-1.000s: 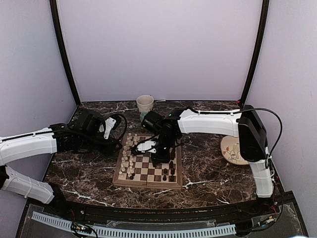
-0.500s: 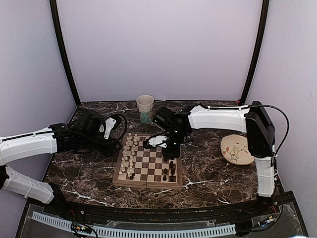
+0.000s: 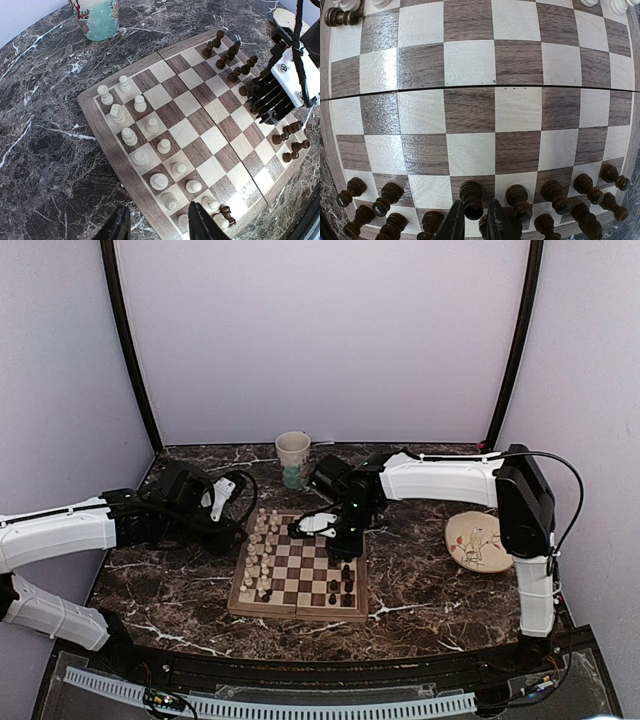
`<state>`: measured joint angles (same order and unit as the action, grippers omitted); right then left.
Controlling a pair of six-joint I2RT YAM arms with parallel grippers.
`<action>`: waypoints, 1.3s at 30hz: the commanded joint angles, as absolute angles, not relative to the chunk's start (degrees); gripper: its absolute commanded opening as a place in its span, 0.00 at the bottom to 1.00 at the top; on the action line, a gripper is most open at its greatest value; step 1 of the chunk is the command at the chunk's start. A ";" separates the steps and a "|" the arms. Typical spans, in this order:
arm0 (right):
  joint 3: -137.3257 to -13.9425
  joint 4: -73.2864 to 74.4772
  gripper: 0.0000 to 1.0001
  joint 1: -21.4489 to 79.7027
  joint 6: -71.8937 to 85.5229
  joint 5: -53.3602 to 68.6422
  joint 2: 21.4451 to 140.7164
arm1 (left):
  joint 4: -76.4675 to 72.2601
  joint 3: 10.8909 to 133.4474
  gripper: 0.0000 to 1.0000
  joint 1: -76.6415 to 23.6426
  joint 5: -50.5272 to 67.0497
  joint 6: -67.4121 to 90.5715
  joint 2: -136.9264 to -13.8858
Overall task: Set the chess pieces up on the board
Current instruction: Place the pawn at e7, then adjust the pawn on the chessboard.
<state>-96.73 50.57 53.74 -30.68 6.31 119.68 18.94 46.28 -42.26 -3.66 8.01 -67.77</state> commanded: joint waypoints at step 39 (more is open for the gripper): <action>-86.22 42.12 0.25 50.93 -31.27 13.11 102.57 | 30.48 50.80 0.28 -63.41 -2.84 27.12 -69.36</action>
<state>-88.33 46.26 52.40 -31.27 12.91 106.67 28.60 48.14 -61.52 -2.61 23.22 -65.34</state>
